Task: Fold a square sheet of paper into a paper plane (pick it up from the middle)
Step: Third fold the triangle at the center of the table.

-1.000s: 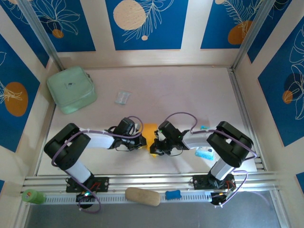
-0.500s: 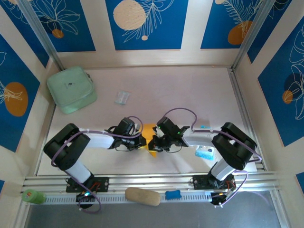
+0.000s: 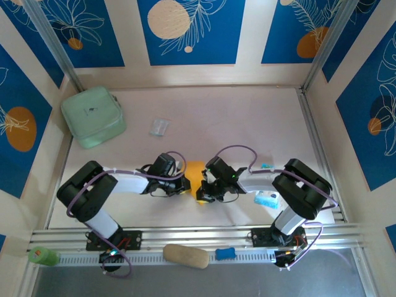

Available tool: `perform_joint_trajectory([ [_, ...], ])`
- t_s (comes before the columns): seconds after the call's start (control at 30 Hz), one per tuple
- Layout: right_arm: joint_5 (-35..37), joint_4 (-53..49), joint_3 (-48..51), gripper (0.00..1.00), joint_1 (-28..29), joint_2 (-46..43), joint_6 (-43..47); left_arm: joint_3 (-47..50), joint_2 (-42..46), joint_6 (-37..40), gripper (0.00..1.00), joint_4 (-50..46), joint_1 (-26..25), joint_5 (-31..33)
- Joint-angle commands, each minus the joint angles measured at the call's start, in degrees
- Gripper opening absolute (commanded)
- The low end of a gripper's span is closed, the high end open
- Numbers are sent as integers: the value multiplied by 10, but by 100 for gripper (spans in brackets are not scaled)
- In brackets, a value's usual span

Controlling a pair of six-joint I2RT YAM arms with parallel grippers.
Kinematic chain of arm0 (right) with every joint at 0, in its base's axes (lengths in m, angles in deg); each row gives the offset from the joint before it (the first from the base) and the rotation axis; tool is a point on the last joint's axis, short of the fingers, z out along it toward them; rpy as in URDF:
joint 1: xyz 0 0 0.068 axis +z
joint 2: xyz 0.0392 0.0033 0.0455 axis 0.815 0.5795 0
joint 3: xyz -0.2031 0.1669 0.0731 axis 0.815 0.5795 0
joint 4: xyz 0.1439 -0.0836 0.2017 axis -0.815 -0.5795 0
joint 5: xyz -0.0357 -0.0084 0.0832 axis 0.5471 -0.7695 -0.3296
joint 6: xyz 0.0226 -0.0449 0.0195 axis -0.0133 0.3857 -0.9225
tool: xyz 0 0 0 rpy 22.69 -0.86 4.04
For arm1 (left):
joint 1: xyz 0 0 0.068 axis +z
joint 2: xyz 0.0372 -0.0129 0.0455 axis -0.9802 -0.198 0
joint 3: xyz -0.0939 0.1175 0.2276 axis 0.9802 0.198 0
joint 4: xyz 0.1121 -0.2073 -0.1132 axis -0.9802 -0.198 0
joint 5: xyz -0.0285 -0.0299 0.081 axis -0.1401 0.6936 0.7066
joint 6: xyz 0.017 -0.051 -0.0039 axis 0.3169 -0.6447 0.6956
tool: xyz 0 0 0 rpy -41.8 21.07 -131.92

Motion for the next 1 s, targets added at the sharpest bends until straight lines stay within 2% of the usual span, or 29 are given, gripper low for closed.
perform_joint_trajectory([
  [0.0, -2, -34, -31, 2, 3, -12, 14, 1, -6, 5, 6, -21, -1, 15],
  [0.2, -3, -33, -42, 2, 4, -5, 17, 3, -5, 4, 6, -21, 0, 16],
  [0.47, -11, 8, -6, 2, 5, 16, -6, 1, -8, 5, 6, -21, 0, 15],
  [0.97, 4, -28, -39, 2, 4, -12, 10, 3, -6, 5, 6, -24, 0, 16],
])
